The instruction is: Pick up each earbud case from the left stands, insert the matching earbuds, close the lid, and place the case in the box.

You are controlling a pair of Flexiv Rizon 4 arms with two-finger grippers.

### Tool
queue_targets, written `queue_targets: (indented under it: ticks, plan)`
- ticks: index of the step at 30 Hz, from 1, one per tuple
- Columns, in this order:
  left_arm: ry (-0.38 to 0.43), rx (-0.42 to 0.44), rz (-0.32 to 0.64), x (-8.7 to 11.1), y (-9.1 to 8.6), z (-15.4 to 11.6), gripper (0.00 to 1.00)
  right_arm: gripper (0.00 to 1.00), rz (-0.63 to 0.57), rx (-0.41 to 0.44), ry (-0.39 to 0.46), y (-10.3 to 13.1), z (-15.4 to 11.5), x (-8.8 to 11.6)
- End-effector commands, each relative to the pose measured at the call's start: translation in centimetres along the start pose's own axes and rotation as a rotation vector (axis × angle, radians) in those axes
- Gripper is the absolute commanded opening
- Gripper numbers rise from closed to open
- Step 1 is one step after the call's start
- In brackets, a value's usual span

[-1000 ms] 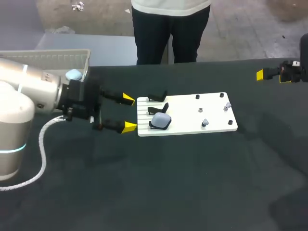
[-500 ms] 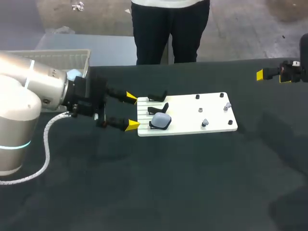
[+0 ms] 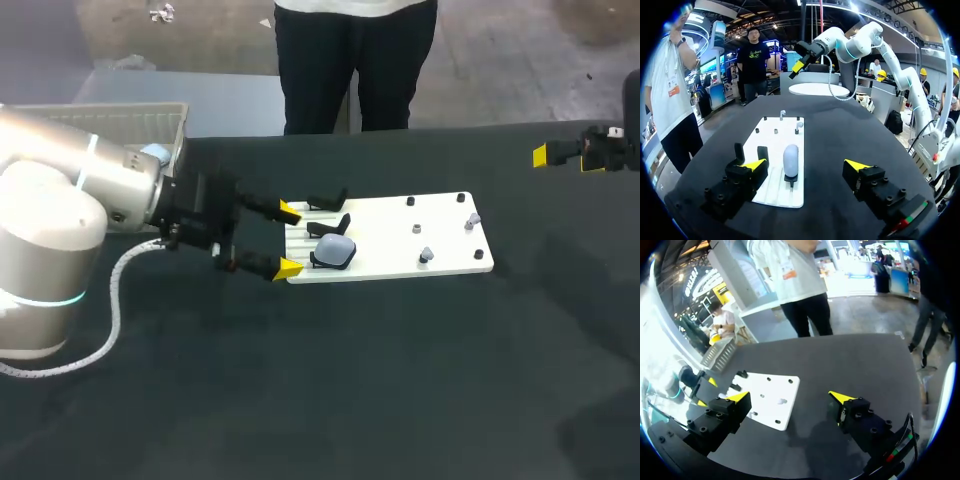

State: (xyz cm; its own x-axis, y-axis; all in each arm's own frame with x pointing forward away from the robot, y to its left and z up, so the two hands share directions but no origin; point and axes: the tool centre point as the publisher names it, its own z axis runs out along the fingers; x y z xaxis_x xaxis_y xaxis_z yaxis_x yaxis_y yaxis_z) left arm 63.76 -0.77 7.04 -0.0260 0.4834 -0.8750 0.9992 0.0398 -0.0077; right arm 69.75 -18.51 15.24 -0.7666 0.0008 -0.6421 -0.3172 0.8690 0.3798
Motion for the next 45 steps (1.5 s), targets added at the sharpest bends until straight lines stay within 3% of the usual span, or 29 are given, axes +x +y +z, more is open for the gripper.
queue_targets:
  ticks: [1,26,30,34,39,45]
  plan:
    - [0.005,0.008,0.002,0.4,0.8,1.5,1.0,1.0,-0.001,-0.002,0.0,-0.1,0.1,0.0]
    - [-0.024,-0.04,-0.009,1.6,1.5,4.1,1.0,1.0,-0.001,-0.002,0.0,-0.1,0.1,0.0]
    - [-0.03,-0.037,-0.002,1.5,1.4,4.6,0.94,1.0,-0.001,-0.002,0.0,-0.1,0.1,0.0]
    - [-0.032,-0.029,-0.002,1.8,1.6,5.0,0.81,1.0,-0.001,-0.002,0.0,-0.1,0.1,0.0]
    - [-0.042,-0.02,-0.005,1.9,1.9,5.4,0.8,1.0,-0.001,-0.002,0.0,-0.1,0.1,0.0]
    - [-0.047,-0.006,-0.003,1.8,2.1,6.0,0.7,1.0,-0.001,-0.002,0.0,-0.1,0.1,0.0]
